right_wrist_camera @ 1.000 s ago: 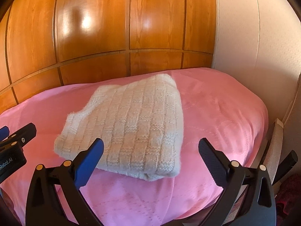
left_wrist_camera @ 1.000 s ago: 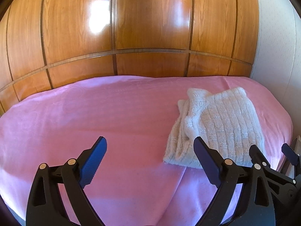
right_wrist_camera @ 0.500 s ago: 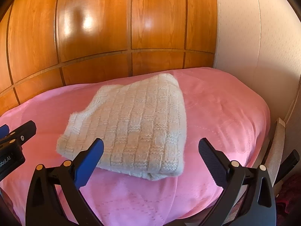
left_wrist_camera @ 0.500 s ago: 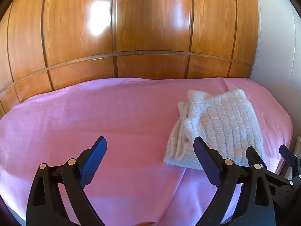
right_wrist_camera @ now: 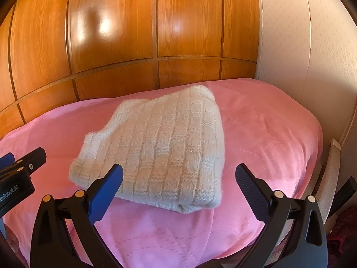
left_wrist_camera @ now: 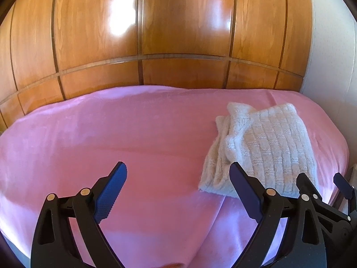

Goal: Fold small clothes

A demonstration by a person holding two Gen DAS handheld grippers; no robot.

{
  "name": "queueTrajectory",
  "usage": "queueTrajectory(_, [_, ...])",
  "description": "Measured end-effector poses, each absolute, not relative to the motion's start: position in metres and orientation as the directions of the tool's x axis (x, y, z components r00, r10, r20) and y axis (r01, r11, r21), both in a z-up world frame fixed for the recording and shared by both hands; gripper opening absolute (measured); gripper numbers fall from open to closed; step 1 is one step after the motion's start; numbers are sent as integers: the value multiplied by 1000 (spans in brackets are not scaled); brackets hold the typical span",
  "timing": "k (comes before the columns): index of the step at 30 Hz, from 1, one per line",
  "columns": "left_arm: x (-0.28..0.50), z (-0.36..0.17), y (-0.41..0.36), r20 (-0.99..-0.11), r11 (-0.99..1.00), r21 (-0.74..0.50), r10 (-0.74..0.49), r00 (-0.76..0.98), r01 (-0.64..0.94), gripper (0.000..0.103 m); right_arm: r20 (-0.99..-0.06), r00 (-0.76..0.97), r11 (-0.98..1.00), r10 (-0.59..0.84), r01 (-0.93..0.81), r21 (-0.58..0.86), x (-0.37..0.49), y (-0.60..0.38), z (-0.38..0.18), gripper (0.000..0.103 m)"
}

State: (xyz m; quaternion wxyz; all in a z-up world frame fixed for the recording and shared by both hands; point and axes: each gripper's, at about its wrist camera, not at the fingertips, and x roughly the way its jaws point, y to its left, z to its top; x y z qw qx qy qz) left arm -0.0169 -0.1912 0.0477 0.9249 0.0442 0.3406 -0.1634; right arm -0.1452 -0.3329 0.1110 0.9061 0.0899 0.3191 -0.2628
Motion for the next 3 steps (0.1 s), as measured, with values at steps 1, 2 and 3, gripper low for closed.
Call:
queueTrajectory(1, [-16,47,-191,-648,944,-30,-268,713,328,92,-625,658,846,-419,534,-6,-145,-333,111,101])
queueTrajectory(2, [-16,46,-191,-649,945,-30,-266,713,325,92,-626,658,846,-419,533,-6,-145,-333,111,101])
queueTrajectory(3, [-16,46,-191,-652,946,-33,-265,711,323,92,-627,657,846,-419,534,-5,-145,-332,111,101])
